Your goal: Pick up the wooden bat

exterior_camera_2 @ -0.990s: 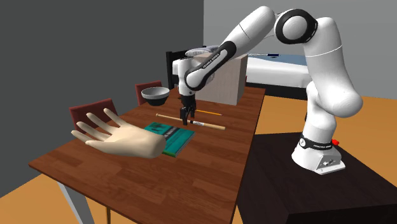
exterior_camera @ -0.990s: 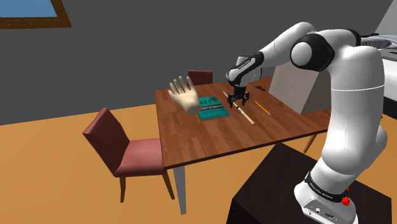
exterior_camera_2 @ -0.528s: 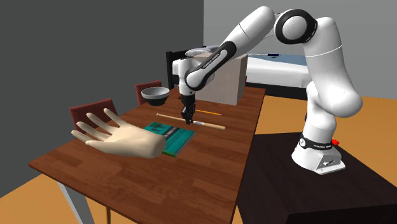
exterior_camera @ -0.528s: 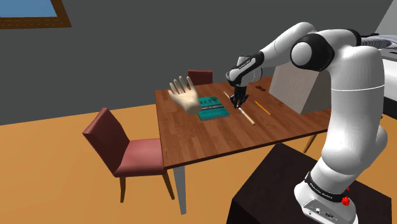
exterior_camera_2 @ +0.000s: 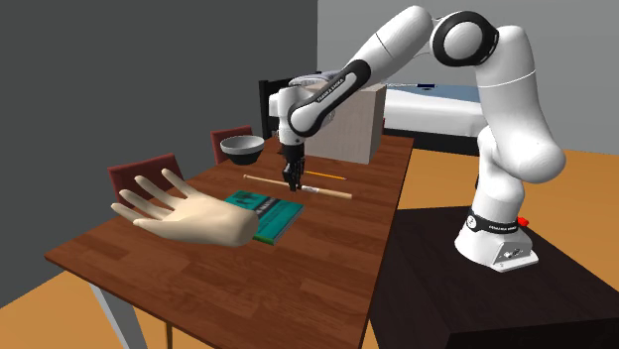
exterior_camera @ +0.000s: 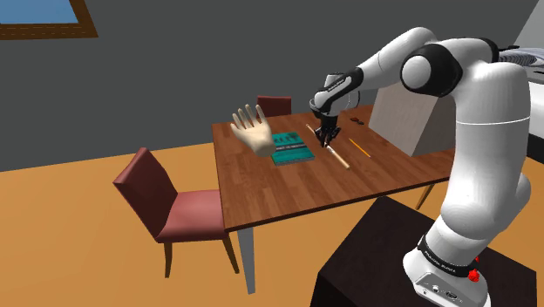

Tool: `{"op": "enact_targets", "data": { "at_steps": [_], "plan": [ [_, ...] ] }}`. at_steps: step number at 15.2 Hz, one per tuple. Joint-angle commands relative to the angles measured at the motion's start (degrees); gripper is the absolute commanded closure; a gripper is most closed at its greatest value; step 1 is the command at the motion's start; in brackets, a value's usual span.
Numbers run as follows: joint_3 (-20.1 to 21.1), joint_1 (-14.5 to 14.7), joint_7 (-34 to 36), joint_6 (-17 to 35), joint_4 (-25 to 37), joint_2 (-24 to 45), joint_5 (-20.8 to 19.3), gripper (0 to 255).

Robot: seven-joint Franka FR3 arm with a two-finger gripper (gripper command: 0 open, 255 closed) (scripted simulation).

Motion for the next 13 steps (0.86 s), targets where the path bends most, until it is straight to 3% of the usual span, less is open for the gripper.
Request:
{"op": "enact_targets", "data": {
  "at_steps": [1,13],
  "plan": [
    [-0.1,0.1,0.2,-1.3,0.5,-0.9,-0.3,255],
    [-0.7,0.5,1.1,-7.8,2.9,-5.0,-1.5,255]
  ]
}}
